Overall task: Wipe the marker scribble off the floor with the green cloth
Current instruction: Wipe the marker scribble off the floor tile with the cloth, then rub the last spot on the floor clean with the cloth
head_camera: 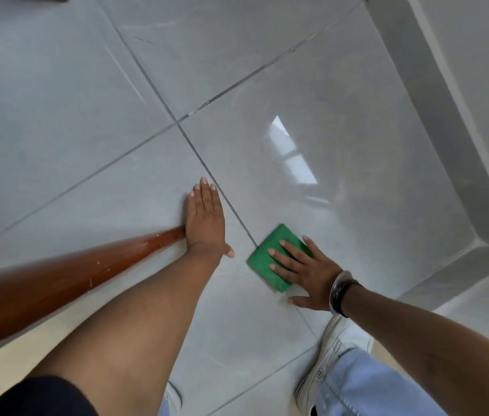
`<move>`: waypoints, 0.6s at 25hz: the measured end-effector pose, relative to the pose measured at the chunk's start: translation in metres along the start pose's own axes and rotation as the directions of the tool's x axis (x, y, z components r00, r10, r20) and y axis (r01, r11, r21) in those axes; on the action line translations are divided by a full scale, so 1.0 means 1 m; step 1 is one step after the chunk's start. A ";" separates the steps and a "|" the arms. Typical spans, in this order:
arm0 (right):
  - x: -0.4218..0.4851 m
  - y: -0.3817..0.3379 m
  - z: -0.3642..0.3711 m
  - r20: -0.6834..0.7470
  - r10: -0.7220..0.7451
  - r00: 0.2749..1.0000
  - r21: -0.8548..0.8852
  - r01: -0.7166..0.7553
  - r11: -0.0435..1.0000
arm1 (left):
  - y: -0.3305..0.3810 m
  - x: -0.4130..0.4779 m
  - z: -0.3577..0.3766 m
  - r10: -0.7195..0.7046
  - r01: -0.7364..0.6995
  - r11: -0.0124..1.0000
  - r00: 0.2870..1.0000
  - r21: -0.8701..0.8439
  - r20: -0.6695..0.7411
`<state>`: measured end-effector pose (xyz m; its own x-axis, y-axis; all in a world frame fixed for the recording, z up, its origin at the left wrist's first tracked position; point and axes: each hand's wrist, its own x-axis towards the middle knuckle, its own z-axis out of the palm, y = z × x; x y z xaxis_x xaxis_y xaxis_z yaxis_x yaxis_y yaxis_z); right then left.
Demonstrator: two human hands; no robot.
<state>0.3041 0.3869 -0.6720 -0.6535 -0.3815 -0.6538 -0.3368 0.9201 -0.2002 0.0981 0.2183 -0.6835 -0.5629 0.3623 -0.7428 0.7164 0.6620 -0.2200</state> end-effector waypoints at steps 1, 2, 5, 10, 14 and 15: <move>-0.001 0.001 0.001 -0.011 -0.029 1.000 -0.017 0.029 0.999 | 0.000 -0.001 -0.001 -0.004 0.004 1.000 1.000 0.003 0.004; 0.000 0.008 -0.003 -0.039 -0.061 0.997 -0.036 0.060 0.998 | -0.001 -0.001 -0.002 -0.009 0.009 1.000 1.000 0.006 0.005; 0.022 0.046 -0.027 -0.220 0.048 0.974 -0.077 -0.066 0.995 | 0.003 -0.005 -0.009 -0.007 0.006 1.000 0.999 0.013 0.038; 0.080 0.093 -0.076 -0.116 0.714 0.691 0.109 -0.705 0.700 | -0.002 -0.005 -0.030 0.001 -0.008 0.998 0.993 0.061 0.118; 0.083 0.075 -0.092 -0.042 0.736 0.676 0.133 -0.726 0.674 | -0.006 -0.029 -0.054 0.043 -0.020 0.975 0.994 -0.222 0.102; 0.074 0.068 -0.096 0.029 0.764 0.644 0.304 -0.734 0.607 | -0.005 -0.043 -0.063 0.024 0.020 0.922 0.994 -0.387 0.108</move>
<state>0.1678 0.4131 -0.6640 -0.6586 0.4602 -0.5954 0.4813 0.8658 0.1369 0.0926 0.2403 -0.6110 -0.4982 0.3052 -0.8116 0.4899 0.8713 0.0269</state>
